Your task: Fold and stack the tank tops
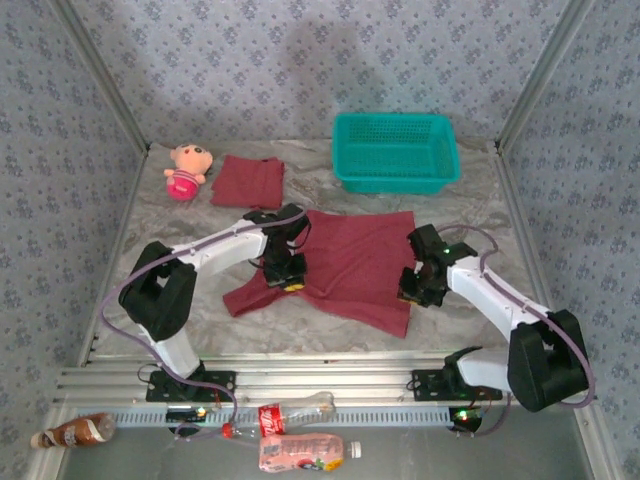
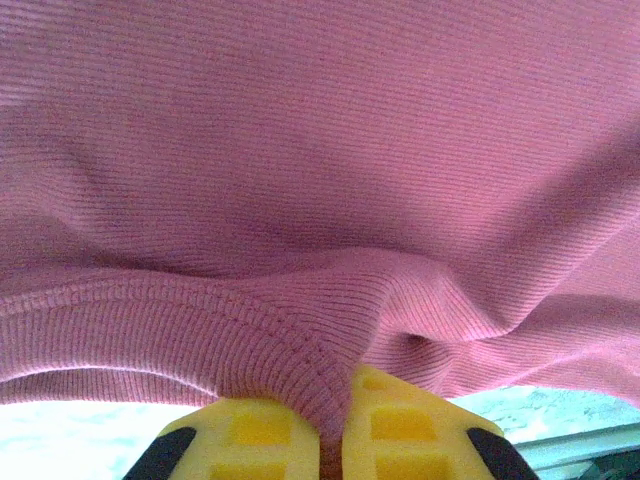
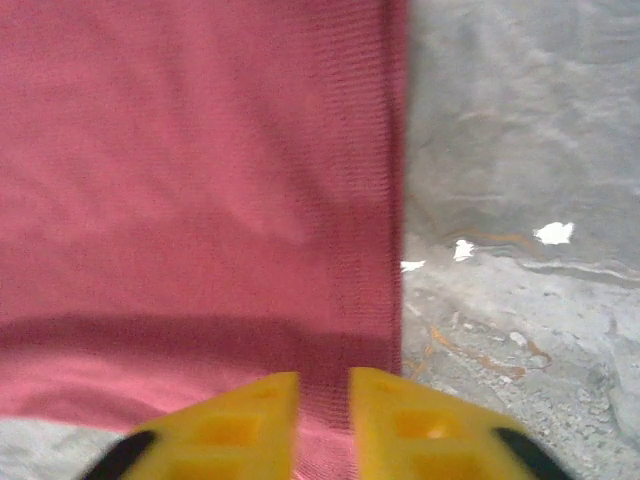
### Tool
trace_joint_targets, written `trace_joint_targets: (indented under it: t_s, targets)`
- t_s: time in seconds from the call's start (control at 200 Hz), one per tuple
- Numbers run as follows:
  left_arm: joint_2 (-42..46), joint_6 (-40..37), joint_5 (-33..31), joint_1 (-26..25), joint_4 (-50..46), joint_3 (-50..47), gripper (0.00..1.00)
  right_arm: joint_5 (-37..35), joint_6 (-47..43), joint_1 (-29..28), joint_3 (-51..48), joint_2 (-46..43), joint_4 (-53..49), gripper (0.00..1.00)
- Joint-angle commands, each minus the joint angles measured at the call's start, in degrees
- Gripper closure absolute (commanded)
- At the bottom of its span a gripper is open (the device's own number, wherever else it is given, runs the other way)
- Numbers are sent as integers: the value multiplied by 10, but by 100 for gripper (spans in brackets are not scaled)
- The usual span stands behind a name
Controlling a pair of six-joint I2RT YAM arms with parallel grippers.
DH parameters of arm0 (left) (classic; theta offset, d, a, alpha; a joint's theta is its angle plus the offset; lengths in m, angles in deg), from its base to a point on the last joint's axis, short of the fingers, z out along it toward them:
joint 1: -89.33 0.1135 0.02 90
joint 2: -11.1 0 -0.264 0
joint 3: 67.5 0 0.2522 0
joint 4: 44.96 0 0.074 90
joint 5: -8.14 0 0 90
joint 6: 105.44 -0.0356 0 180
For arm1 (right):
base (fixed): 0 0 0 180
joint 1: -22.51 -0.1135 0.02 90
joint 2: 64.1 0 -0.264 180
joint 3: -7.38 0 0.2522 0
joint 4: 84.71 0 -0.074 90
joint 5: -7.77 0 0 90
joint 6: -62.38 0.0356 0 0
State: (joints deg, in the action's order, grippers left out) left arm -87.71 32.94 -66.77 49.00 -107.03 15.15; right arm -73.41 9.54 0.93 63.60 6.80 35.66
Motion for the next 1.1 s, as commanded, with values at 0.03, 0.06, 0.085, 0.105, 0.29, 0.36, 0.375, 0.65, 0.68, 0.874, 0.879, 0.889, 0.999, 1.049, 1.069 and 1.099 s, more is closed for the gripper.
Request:
trace_joint_targets:
  t_s: [0.03,0.06,0.085,0.105,0.29,0.36,0.375,0.65,0.68,0.874,0.879,0.889,0.999,1.049,1.069,1.099]
  targets:
    - [8,-12,19,0,-16,-11,92,18,78,-42,-42,-66,-51,66]
    - [8,-11,19,0,-16,-16,92,15,79,-40,-44,-73,-53,65]
    - [8,-11,19,-1,-16,-19,92,7,70,-40,-45,-72,-47,65]
    - [8,-10,19,-2,-14,-22,92,9,67,-43,-49,-68,-44,63]
    - [5,-8,19,-7,-11,-33,92,9,106,-105,-79,-48,-9,53]
    - [-3,-14,21,-10,-15,-27,92,-11,116,-113,-86,-54,-23,51]
    - [-4,-16,20,-10,-18,-27,92,-20,118,-116,-87,-57,-31,51]
    - [-6,-20,20,-12,-9,-39,93,-10,135,-150,-129,-49,50,67]
    - [-7,-22,20,-13,-12,-36,93,-13,134,-151,-128,-50,42,72]
    - [16,-11,12,-29,-31,-33,93,-28,117,-135,-100,-129,-76,90]
    - [16,-11,12,-30,-32,-33,94,-27,116,-133,-100,-131,-78,90]
    - [17,-11,13,-31,-34,-32,94,-27,114,-131,-98,-134,-82,90]
    - [32,-7,21,-36,-48,-29,93,-1,73,-71,-65,-143,-95,92]
    - [37,-8,23,-36,-55,-22,94,4,41,-40,-38,-129,-101,93]
    - [36,-10,24,-35,-57,-18,93,9,27,-28,-26,-121,-105,93]
    - [34,-14,29,-35,-61,-11,94,18,5,-8,-13,-109,-106,92]
